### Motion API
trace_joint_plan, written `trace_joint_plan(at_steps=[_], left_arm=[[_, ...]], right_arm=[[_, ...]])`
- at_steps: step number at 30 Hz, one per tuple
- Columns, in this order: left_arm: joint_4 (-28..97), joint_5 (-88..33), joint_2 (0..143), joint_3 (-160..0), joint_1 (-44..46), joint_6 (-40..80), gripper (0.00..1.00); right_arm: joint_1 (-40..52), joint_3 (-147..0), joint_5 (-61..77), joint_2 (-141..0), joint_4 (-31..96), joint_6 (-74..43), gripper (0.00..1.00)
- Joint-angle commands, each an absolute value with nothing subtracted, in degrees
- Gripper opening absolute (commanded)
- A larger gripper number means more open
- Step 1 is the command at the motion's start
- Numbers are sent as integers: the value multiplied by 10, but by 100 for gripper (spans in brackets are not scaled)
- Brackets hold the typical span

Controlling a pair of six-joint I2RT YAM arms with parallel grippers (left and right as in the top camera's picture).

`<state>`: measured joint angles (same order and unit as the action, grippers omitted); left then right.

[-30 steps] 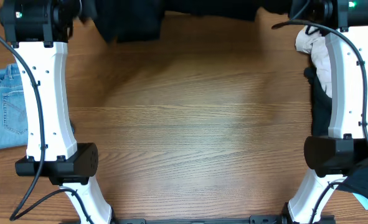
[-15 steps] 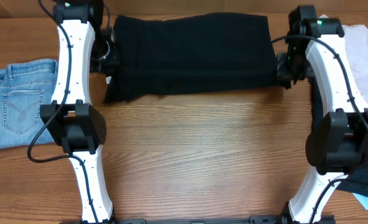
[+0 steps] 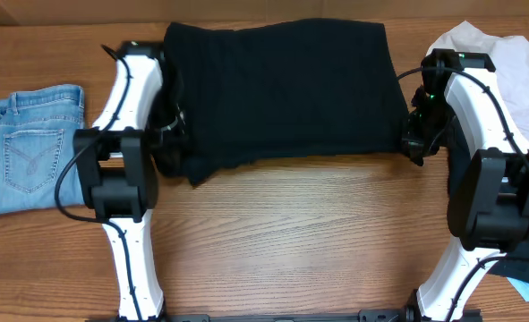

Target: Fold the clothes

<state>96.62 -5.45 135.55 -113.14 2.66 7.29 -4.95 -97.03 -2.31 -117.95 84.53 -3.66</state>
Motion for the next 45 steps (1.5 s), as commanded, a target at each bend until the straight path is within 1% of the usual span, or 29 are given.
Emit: trace_joint_plan(at_steps=[1, 6, 12, 17, 23, 29, 36, 45], left_arm=[[962, -8, 1326, -1074, 44, 80, 4], [907, 0, 1261, -980, 45, 91, 4], [832, 8, 1138, -859, 40, 98, 4], [791, 46, 1045, -785, 40, 138, 4], [782, 51, 958, -749, 19, 181, 4], [762, 51, 900, -723, 11, 196, 4], [721, 43, 891, -750, 11, 179, 4], [769, 45, 818, -980, 11, 176, 4]], right_arm=[[-55, -967, -25, -1179, 860, -46, 7], [-55, -967, -29, -1179, 879, -48, 7], [-55, -945, -29, -1173, 888, -61, 5], [-55, -866, -29, -1146, 846, -64, 4], [-56, -750, -29, -1082, 778, -91, 4], [-55, -723, -29, -1016, 745, -114, 4], [-55, -740, -28, -922, 705, -105, 4], [-55, -927, -29, -789, 723, -100, 4]])
